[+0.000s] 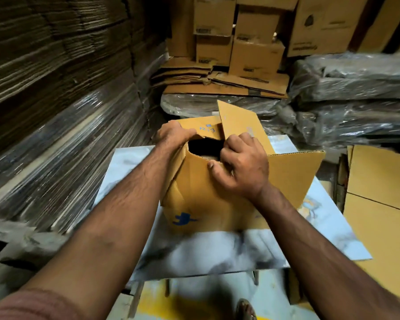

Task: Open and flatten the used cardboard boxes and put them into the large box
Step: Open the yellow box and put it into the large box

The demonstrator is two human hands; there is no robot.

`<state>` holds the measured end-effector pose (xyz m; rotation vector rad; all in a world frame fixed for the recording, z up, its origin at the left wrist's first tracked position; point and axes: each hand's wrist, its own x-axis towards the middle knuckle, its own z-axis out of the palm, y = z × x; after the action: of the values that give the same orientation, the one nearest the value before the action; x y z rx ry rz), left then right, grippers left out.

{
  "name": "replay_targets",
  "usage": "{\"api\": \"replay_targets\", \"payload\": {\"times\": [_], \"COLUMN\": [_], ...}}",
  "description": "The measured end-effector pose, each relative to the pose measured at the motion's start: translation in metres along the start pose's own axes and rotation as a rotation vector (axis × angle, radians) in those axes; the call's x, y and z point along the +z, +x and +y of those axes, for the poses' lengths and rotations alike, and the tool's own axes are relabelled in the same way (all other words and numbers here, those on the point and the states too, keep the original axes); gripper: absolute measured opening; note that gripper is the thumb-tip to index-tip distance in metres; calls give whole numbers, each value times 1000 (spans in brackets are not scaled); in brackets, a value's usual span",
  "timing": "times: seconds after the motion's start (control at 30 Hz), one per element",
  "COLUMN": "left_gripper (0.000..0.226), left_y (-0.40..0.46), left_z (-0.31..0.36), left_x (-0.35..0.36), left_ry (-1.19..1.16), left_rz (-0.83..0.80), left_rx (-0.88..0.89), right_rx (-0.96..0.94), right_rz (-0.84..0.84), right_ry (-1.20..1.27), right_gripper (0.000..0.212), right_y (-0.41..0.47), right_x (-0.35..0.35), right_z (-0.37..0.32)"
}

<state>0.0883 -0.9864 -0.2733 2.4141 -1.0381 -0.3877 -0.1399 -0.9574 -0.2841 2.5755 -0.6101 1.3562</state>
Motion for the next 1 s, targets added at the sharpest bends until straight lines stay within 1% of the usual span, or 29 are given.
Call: {"api": "replay_targets", "payload": {"times": [0.03, 0.07, 0.1, 0.13, 0.17, 0.2, 0.23, 0.27, 0.33, 0.43, 0.5, 0.53, 0.57, 0.6, 0.63, 0.7, 0.73, 0.8, 0.87, 0.9, 0.93, 1.0], "left_gripper": [66, 64, 52, 35, 24, 24, 34, 48, 70, 84, 95, 98, 92, 82, 76, 73, 76, 86, 93, 98, 103, 112], "left_y": [-3, -8, -9, -12, -12, -15, -22, -32, -52, -68, -64, -64, -63, -67, -72, -82, -85, -89, -94, -96, -97, -100], "left_z": [-6, -13, -22, -30, -38, -44, -47, -49, -55, -85, -114, -127, -137, -141, -141, -136, -131, -122, -116, -114, -115, -117], "left_x": [0, 0, 2, 2, 2, -2, -6, -11, -14, -6, 7, 13, 20, 26, 31, 40, 42, 41, 39, 38, 38, 39], "left_ry": [-41, -81, -114, -134, -151, -178, -200, -208, -238, -330, -312, -242, -191, -177, -218, -289, -294, -251, -145, -84, -16, 109], "left_rz": [5, -2, -29, -71, -133, -209, -303, -400, -529, -565, -617, -658, -675, -642, -597, -516, -497, -533, -574, -593, -608, -638], "left_rx": [-10, -3, 22, 67, 99, 133, 164, 180, 134, -83, -162, -154, -140, -106, -107, -103, -86, -50, -1, 8, 25, 43], "right_rx": [-1, -3, -4, -3, -1, -1, -2, -3, 2, 20, 31, 29, 26, 32, 47, 98, 119, 143, 173, 197, 230, 298], "right_rz": [-3, -8, -12, -14, -15, -18, -19, -21, -40, -74, -94, -109, -133, -167, -206, -291, -343, -494, -686, -739, -757, -740], "right_ry": [-14, -29, -44, -57, -66, -72, -76, -78, -71, -61, -49, -43, -35, -26, -18, 1, 19, 49, 10, -13, -21, -16], "right_gripper": [37, 38, 39, 39, 40, 40, 40, 40, 39, 37, 34, 33, 32, 32, 31, 29, 28, 33, 37, 39, 39, 37], "right_y": [-2, -5, -8, -10, -13, -16, -19, -22, -27, -37, -48, -56, -65, -75, -86, -105, -113, -123, -129, -131, -131, -124], "right_x": [-4, -7, -11, -15, -19, -23, -26, -29, -34, -41, -48, -51, -53, -54, -55, -56, -56, -52, -46, -41, -37, -31], "right_z": [-5, -9, -12, -16, -19, -23, -26, -29, -36, -47, -54, -57, -60, -63, -65, -67, -68, -70, -75, -77, -77, -74]}}
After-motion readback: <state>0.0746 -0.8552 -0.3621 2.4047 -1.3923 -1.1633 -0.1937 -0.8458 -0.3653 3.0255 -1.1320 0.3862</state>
